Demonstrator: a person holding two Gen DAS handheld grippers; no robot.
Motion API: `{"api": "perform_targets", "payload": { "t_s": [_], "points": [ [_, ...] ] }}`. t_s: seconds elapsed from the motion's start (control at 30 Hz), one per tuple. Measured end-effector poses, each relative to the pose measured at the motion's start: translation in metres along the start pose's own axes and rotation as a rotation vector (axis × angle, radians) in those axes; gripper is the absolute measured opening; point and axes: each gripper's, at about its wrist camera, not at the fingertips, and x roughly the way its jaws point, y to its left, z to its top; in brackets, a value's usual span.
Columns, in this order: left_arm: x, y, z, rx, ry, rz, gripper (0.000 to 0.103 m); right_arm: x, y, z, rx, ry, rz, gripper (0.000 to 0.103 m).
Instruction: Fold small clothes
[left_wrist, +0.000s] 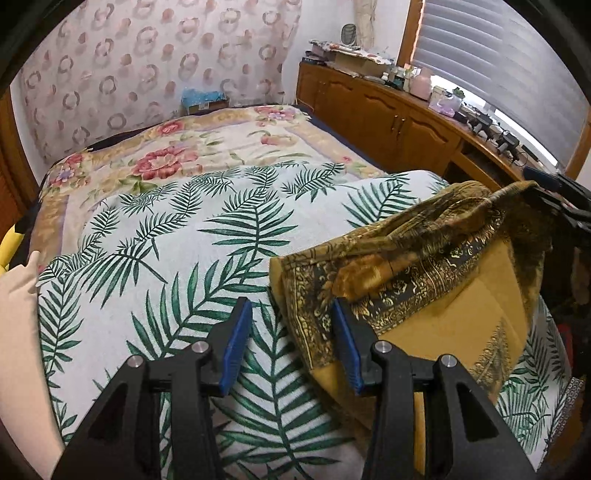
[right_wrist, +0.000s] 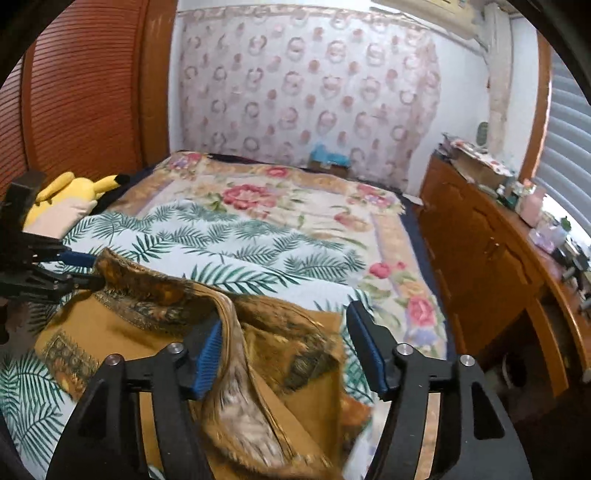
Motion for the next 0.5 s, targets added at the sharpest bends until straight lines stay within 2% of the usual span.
{"api": "perform_targets", "payload": {
  "t_s": [0.17, 0.37, 0.4, 0.5],
  "points": [
    [0.005, 0.006, -0.001, -0.024, 0.004, 0.000, 0.045, -0.010, -0.001, -0.006, -0.044, -0.013, -0.095, 0.066],
    [0.004, 0.009, -0.003, -0.032, 0.004, -0.005, 0.045, -0.008, -0.026, 0.017, -0.044, -0.070, -0.257, 0.067],
    [0.004, 0.009, -0.003, -0.033, 0.004, -0.006, 0.045, -0.008, -0.030, 0.018, -0.040, -0.065, -0.252, 0.067],
    [0.004, 0.010, -0.003, -0.035, 0.000, -0.009, 0.045, -0.009, -0.037, 0.017, 0.016, -0.046, -0.159, 0.067]
  ]
}}
